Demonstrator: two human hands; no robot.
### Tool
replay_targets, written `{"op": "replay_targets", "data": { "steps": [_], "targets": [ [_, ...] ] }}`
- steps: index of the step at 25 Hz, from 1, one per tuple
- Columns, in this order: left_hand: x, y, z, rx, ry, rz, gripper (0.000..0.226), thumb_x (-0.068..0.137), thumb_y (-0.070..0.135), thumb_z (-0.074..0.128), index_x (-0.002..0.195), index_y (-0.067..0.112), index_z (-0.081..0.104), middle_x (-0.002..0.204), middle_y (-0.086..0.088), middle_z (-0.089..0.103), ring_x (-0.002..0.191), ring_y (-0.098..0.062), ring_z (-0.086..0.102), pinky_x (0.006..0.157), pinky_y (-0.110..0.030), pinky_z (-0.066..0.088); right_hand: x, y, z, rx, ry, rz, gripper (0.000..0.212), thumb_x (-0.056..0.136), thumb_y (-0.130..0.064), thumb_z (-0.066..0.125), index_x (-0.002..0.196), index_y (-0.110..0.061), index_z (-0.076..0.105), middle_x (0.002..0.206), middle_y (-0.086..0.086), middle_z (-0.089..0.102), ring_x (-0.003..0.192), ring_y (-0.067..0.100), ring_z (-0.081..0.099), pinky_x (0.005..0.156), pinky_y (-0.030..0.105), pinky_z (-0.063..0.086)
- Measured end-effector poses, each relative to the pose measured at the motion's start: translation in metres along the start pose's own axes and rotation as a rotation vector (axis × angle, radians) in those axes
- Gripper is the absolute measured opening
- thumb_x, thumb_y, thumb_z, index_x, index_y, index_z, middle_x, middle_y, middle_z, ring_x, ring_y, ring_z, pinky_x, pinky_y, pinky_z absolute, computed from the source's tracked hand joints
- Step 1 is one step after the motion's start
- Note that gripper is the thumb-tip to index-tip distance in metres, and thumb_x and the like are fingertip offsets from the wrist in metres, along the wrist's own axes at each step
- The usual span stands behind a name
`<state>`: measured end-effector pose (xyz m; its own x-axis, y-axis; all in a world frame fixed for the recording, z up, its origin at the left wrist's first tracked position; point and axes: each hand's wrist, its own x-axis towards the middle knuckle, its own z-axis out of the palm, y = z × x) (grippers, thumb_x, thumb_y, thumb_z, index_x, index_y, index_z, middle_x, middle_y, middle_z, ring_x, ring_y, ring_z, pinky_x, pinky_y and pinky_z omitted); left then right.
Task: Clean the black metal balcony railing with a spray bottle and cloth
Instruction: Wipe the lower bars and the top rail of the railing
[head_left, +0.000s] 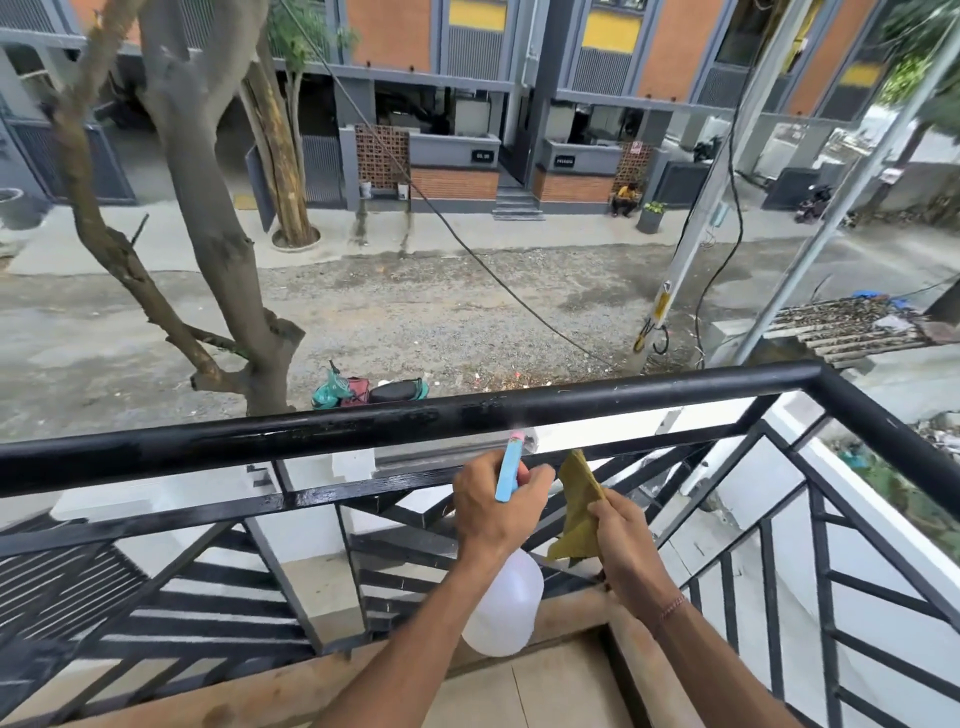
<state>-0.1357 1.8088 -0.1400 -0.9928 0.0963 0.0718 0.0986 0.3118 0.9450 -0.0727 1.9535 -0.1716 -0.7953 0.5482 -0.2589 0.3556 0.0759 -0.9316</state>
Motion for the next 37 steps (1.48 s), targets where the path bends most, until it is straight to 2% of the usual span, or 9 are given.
{"op": "replay_targets", "data": {
  "steps": [5, 10, 14, 17, 22, 29, 32, 34, 37],
  "targets": [
    [-0.007, 0.001, 0.002, -0.006, -0.116, 0.027, 0.031, 0.076, 0.034, 0.075, 0.054, 0.022, 0.057, 0.048, 0.011, 0.055, 0.051, -0.018, 0.06, 0.052, -0.037, 0.057, -0.014, 0.0, 0.0, 0.011, 0.045, -0.01, 0.029, 0.105, -0.007, 0.035, 0.102, -0.003, 0.064, 0.086, 0.018, 0.057, 0.079, 0.029, 0.057, 0.069, 0.041, 0.053],
    [-0.012, 0.005, 0.0, 0.036, -0.122, 0.004, 0.033, 0.079, 0.029, 0.077, 0.055, 0.021, 0.055, 0.05, 0.01, 0.053, 0.05, -0.012, 0.056, 0.051, -0.029, 0.05, -0.026, 0.001, -0.002, 0.076, 0.108, 0.015, 0.029, 0.104, -0.006, 0.035, 0.101, -0.001, 0.063, 0.085, 0.014, 0.055, 0.079, 0.027, 0.054, 0.072, 0.037, 0.048],
    [-0.008, 0.009, 0.005, 0.028, -0.183, -0.031, 0.028, 0.073, 0.035, 0.075, 0.057, 0.018, 0.06, 0.053, 0.005, 0.06, 0.055, -0.02, 0.063, 0.056, -0.044, 0.063, -0.023, 0.0, -0.004, 0.1, 0.124, -0.002, 0.028, 0.104, -0.007, 0.035, 0.101, -0.003, 0.063, 0.086, 0.015, 0.056, 0.079, 0.026, 0.056, 0.073, 0.04, 0.05],
    [-0.002, 0.009, 0.011, 0.014, -0.191, -0.04, 0.024, 0.07, 0.035, 0.075, 0.058, 0.019, 0.06, 0.052, 0.007, 0.058, 0.056, -0.019, 0.061, 0.056, -0.05, 0.062, -0.015, -0.005, -0.006, 0.15, 0.143, -0.008, 0.028, 0.104, -0.01, 0.036, 0.101, -0.008, 0.064, 0.088, 0.017, 0.062, 0.082, 0.028, 0.062, 0.075, 0.047, 0.056],
    [0.013, 0.009, 0.023, 0.024, -0.189, -0.053, 0.024, 0.069, 0.032, 0.073, 0.055, 0.018, 0.059, 0.053, 0.004, 0.059, 0.057, -0.024, 0.063, 0.056, -0.052, 0.062, -0.002, -0.017, -0.009, 0.374, 0.131, 0.073, 0.026, 0.105, -0.01, 0.039, 0.108, -0.009, 0.064, 0.094, 0.014, 0.061, 0.086, 0.025, 0.061, 0.064, 0.032, 0.055],
    [0.025, 0.013, 0.04, 0.094, -0.195, -0.027, 0.026, 0.068, 0.036, 0.072, 0.057, 0.018, 0.058, 0.054, 0.004, 0.06, 0.055, -0.021, 0.063, 0.056, -0.049, 0.061, 0.014, -0.017, -0.023, 0.642, 0.128, 0.17, 0.026, 0.106, -0.017, 0.042, 0.112, -0.023, 0.066, 0.119, 0.016, 0.069, 0.112, 0.034, 0.063, 0.103, 0.053, 0.049],
    [0.021, 0.021, 0.047, 0.072, -0.249, -0.035, 0.023, 0.075, 0.028, 0.075, 0.06, 0.016, 0.062, 0.059, -0.003, 0.066, 0.05, -0.014, 0.064, 0.054, -0.047, 0.062, 0.008, -0.015, -0.034, 0.675, 0.137, 0.17, 0.026, 0.106, -0.016, 0.04, 0.118, -0.017, 0.064, 0.114, 0.015, 0.069, 0.106, 0.032, 0.064, 0.085, 0.046, 0.057],
    [0.017, 0.026, 0.052, 0.075, -0.258, -0.006, 0.024, 0.075, 0.026, 0.076, 0.059, 0.015, 0.062, 0.059, -0.004, 0.066, 0.052, -0.018, 0.065, 0.055, -0.045, 0.062, 0.004, -0.017, -0.042, 0.684, 0.151, 0.16, 0.025, 0.106, -0.014, 0.04, 0.115, -0.017, 0.064, 0.105, 0.011, 0.069, 0.097, 0.027, 0.064, 0.075, 0.039, 0.056],
    [0.015, 0.032, 0.063, 0.102, -0.247, 0.044, 0.025, 0.073, 0.03, 0.075, 0.058, 0.016, 0.06, 0.057, -0.003, 0.065, 0.059, -0.027, 0.068, 0.056, -0.047, 0.061, 0.005, -0.015, -0.053, 0.653, 0.168, 0.161, 0.024, 0.106, -0.015, 0.04, 0.109, -0.021, 0.063, 0.106, 0.01, 0.068, 0.097, 0.026, 0.064, 0.074, 0.039, 0.055]
  ]
}}
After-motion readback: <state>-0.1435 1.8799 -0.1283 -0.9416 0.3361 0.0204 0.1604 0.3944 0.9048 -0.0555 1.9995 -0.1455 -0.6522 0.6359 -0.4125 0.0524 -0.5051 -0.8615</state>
